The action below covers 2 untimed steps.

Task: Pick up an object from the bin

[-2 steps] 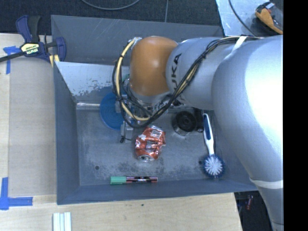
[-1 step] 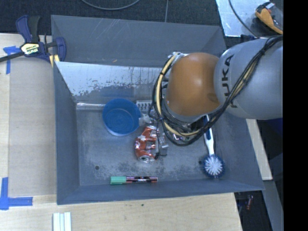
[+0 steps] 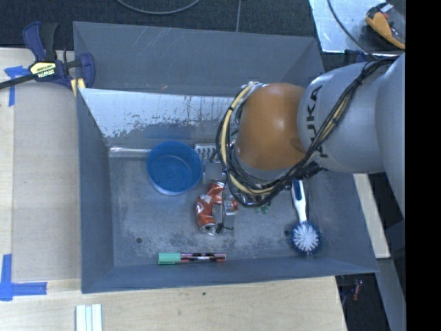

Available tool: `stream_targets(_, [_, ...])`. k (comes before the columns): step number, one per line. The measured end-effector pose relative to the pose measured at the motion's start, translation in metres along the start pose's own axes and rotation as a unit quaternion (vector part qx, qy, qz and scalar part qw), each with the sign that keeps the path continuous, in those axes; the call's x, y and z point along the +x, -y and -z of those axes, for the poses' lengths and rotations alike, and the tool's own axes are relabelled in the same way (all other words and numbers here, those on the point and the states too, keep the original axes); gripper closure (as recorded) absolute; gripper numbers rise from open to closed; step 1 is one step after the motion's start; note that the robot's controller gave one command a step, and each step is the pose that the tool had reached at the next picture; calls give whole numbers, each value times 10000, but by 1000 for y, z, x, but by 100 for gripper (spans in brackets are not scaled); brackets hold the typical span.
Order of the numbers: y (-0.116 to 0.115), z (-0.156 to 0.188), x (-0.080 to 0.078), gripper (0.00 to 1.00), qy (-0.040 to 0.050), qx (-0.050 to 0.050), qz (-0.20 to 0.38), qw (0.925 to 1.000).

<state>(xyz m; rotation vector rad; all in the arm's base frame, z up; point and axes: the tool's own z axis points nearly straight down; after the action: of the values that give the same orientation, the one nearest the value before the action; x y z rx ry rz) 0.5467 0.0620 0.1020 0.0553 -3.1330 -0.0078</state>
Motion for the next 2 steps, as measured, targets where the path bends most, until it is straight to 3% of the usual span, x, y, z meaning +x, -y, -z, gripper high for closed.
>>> stream_targets(1, [0,-24,-22,0,155,45,1895,9817])
stream_targets(2, [5,-21,-25,100,10,40,1085,9941])
